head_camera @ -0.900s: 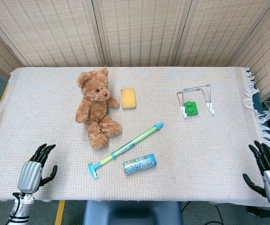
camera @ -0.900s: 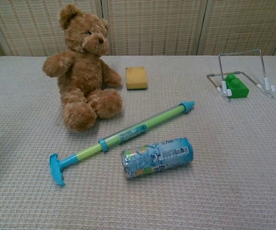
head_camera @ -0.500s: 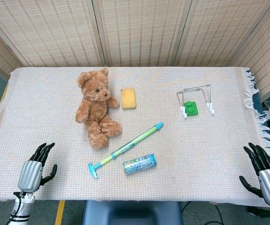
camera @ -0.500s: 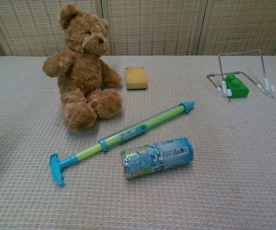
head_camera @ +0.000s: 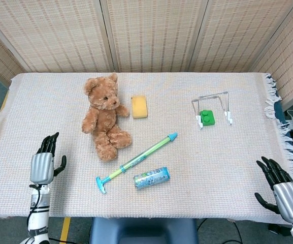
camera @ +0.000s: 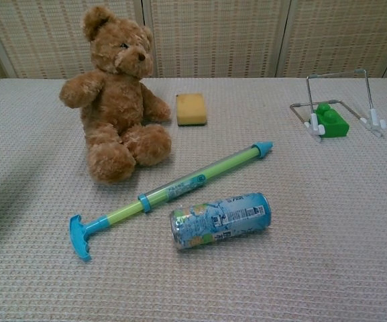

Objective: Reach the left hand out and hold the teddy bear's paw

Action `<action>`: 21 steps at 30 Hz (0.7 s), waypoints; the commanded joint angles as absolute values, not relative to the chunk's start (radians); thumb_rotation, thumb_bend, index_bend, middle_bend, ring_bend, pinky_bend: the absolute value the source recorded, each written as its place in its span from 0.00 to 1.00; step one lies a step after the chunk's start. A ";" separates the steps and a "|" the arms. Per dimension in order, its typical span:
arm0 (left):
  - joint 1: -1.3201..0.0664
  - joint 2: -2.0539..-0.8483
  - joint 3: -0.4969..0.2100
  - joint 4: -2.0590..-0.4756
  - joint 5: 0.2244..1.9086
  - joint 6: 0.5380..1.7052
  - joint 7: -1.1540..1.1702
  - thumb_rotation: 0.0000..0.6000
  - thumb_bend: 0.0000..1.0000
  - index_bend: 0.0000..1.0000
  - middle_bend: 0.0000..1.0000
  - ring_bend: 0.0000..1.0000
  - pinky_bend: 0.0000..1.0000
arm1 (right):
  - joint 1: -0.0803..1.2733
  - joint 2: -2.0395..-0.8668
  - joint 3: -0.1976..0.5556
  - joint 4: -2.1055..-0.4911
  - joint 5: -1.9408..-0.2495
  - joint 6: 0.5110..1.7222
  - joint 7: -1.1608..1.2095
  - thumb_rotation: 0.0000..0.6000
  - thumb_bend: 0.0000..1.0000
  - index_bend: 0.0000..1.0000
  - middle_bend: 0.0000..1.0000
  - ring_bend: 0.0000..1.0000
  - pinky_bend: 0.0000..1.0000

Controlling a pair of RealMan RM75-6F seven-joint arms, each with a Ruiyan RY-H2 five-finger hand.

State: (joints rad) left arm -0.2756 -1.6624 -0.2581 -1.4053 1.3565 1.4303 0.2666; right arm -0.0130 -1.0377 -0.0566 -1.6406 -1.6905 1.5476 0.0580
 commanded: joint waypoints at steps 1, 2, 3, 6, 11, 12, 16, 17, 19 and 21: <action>-0.336 -1.702 -0.324 -1.419 1.246 1.351 0.345 1.00 0.45 0.00 0.10 0.09 0.38 | -0.010 -1.029 -0.061 -1.643 -1.695 1.545 0.064 1.00 0.16 0.00 0.00 0.00 0.21; -0.352 -1.709 -0.339 -1.426 1.214 1.330 0.367 1.00 0.45 0.00 0.09 0.09 0.37 | -0.011 -1.027 -0.062 -1.643 -1.697 1.548 0.069 1.00 0.16 0.00 0.00 0.00 0.21; -0.364 -1.714 -0.350 -1.432 1.189 1.316 0.383 1.00 0.45 0.00 0.09 0.09 0.37 | -0.012 -1.026 -0.062 -1.643 -1.697 1.550 0.073 1.00 0.16 0.00 0.00 0.00 0.21; -0.408 -1.736 -0.386 -1.431 1.120 1.282 0.436 1.00 0.44 0.00 0.09 0.09 0.36 | -0.013 -1.023 -0.059 -1.643 -1.695 1.559 0.085 1.00 0.16 0.00 0.00 0.00 0.21; -0.477 -1.782 -0.443 -1.406 1.007 1.254 0.509 1.00 0.43 0.00 0.09 0.09 0.36 | -0.016 -1.024 -0.057 -1.623 -1.727 1.595 0.114 1.00 0.16 0.00 0.00 0.00 0.21; -0.489 -1.791 -0.450 -1.397 0.995 1.256 0.519 1.00 0.43 0.00 0.09 0.09 0.36 | -0.018 -1.030 -0.052 -1.613 -1.734 1.612 0.120 1.00 0.16 0.00 0.00 0.00 0.21; -0.532 -1.833 -0.482 -1.356 0.941 1.269 0.545 1.00 0.43 0.00 0.09 0.10 0.36 | -0.032 -1.055 -0.032 -1.581 -1.736 1.674 0.150 1.00 0.16 0.00 0.00 0.00 0.21; -0.542 -1.841 -0.490 -1.348 0.929 1.272 0.550 1.00 0.43 0.00 0.09 0.11 0.36 | -0.034 -1.055 -0.031 -1.579 -1.734 1.680 0.158 1.00 0.16 0.00 0.00 0.00 0.21; -0.561 -1.861 -0.507 -1.333 0.900 1.285 0.565 1.00 0.42 0.00 0.10 0.12 0.36 | -0.036 -1.053 -0.030 -1.577 -1.732 1.684 0.172 1.00 0.16 0.00 0.00 0.00 0.21; -0.577 -1.875 -0.524 -1.329 0.871 1.295 0.575 1.00 0.42 0.00 0.10 0.13 0.36 | -0.035 -1.052 -0.031 -1.576 -1.731 1.681 0.174 1.00 0.16 0.00 0.00 0.00 0.21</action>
State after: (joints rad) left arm -0.5616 -1.8604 -0.5079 -1.3368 0.8921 1.2847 0.5635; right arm -0.0345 -1.0516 -0.0312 -1.5760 -1.7313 1.6816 0.1740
